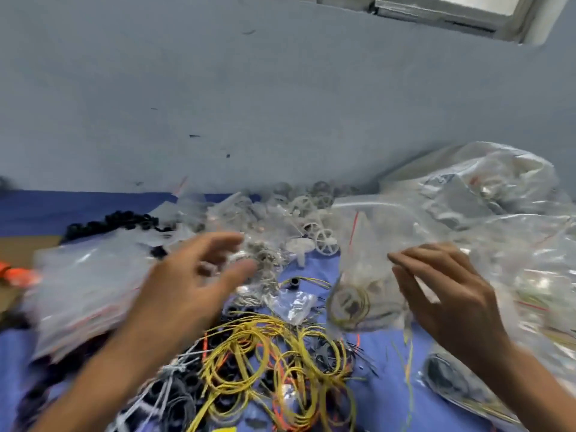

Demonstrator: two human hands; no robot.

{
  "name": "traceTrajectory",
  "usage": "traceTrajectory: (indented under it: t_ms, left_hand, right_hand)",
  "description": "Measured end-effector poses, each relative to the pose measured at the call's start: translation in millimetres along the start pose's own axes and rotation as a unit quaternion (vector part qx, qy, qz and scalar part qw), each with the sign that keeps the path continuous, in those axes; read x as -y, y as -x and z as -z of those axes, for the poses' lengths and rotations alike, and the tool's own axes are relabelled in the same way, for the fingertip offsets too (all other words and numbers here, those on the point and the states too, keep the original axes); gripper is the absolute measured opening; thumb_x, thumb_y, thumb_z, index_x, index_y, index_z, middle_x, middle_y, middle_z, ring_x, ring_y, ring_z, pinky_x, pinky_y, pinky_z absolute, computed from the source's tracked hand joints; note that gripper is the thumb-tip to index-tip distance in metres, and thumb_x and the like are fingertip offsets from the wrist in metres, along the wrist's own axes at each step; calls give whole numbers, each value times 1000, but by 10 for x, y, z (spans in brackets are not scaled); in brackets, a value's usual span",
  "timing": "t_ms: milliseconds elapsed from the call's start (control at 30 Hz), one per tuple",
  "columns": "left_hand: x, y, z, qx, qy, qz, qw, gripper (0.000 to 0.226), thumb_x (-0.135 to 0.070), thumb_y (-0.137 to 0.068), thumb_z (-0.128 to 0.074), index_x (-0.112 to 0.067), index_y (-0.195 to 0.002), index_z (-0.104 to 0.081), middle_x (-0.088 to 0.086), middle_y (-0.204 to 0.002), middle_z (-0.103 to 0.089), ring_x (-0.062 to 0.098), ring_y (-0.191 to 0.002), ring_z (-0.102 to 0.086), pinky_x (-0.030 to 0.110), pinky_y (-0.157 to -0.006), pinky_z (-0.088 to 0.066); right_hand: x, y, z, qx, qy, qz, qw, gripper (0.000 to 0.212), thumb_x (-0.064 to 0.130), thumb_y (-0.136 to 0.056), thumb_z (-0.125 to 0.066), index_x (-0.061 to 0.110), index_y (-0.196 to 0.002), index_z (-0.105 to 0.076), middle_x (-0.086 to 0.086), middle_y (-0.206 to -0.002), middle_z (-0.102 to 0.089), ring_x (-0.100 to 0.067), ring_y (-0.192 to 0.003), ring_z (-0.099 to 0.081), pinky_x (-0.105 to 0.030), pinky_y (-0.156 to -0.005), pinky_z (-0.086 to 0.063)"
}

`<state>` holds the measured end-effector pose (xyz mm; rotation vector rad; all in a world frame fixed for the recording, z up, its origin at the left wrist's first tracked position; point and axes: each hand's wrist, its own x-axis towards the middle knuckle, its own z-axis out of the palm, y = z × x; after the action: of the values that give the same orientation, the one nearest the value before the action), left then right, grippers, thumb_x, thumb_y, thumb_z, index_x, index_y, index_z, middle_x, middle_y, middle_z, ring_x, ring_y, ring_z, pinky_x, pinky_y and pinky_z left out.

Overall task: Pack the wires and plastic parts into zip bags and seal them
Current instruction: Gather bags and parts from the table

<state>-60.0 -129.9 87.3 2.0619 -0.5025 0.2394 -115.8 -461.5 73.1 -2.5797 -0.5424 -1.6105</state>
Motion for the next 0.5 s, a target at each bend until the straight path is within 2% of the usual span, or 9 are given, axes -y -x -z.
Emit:
traceTrajectory:
  t_ms: [67,100,167,200,233,333,400,467,500]
  left_hand:
    - [-197,-78,-137,19,45,-25,998,69,-81,-71,-64,-56,-133,-47,-41,-121,-53,-20,-105,-53,12,-74,-51]
    - [-275,-109,-200,17,74,-30,997,67,-73,-74,-69,-50,-133,-51,-36,-121,-56,-19,-106,-54,10,-76,-51]
    - [-345,-145,-224,2,148,-42,988,32,-43,-86,-74,-30,-115,-70,-22,-105,-71,-11,-94,-64,11,-76,-50]
    - [-343,-119,-200,-2,177,-45,983,13,-31,-90,-73,-26,-102,-74,-16,-93,-75,-5,-86,-67,13,-74,-50]
    - [-311,-74,-154,-8,190,-48,981,5,-27,-92,-71,-25,-95,-75,-12,-85,-75,-1,-78,-67,16,-71,-51]
    - [-168,66,18,-17,152,-63,986,13,-39,-94,-66,-28,-93,-72,-11,-80,-72,2,-73,-65,16,-67,-51]
    - [-149,136,97,-9,123,-70,990,17,-46,-93,-62,-31,-94,-69,-13,-82,-70,3,-76,-65,17,-67,-51]
    - [-196,177,102,7,113,-73,991,16,-47,-94,-60,-32,-96,-66,-9,-81,-67,8,-73,-63,27,-66,-52]
    - [-223,192,85,14,105,-77,991,16,-45,-96,-59,-31,-97,-65,-5,-79,-66,13,-71,-61,33,-65,-52]
  right_hand:
    - [385,-35,-90,13,-65,22,998,16,16,-93,-66,6,-100,-77,-5,-96,-72,-27,-89,-64,-38,-88,-52]
    - [571,-40,-128,23,-97,32,995,16,16,-92,-67,6,-99,-78,-5,-96,-72,-26,-88,-65,-37,-87,-51]
    - [882,-37,-189,36,-151,50,987,15,15,-88,-71,6,-97,-78,-5,-95,-72,-26,-87,-65,-37,-87,-51]
    - [993,-43,-206,38,-171,55,983,14,15,-87,-72,6,-96,-78,-5,-94,-72,-25,-86,-65,-36,-86,-50]
    - [1070,-57,-214,34,-187,53,980,14,16,-86,-73,7,-94,-79,-4,-92,-72,-23,-85,-64,-35,-86,-50]
    - [1181,-106,-217,18,-244,0,970,16,23,-89,-70,8,-88,-78,-1,-89,-69,-20,-83,-62,-30,-85,-48]
    - [1262,-175,-221,10,-272,-66,960,24,35,-85,-73,13,-96,-70,-1,-98,-62,-16,-87,-59,-23,-84,-46]
    - [1358,-280,-250,38,-300,-159,940,60,52,-72,-78,26,-119,-52,2,-120,-48,-15,-97,-53,-20,-83,-45]
    - [1385,-327,-277,75,-305,-183,931,69,60,-69,-76,33,-124,-46,8,-127,-44,-15,-105,-50,-21,-84,-45]
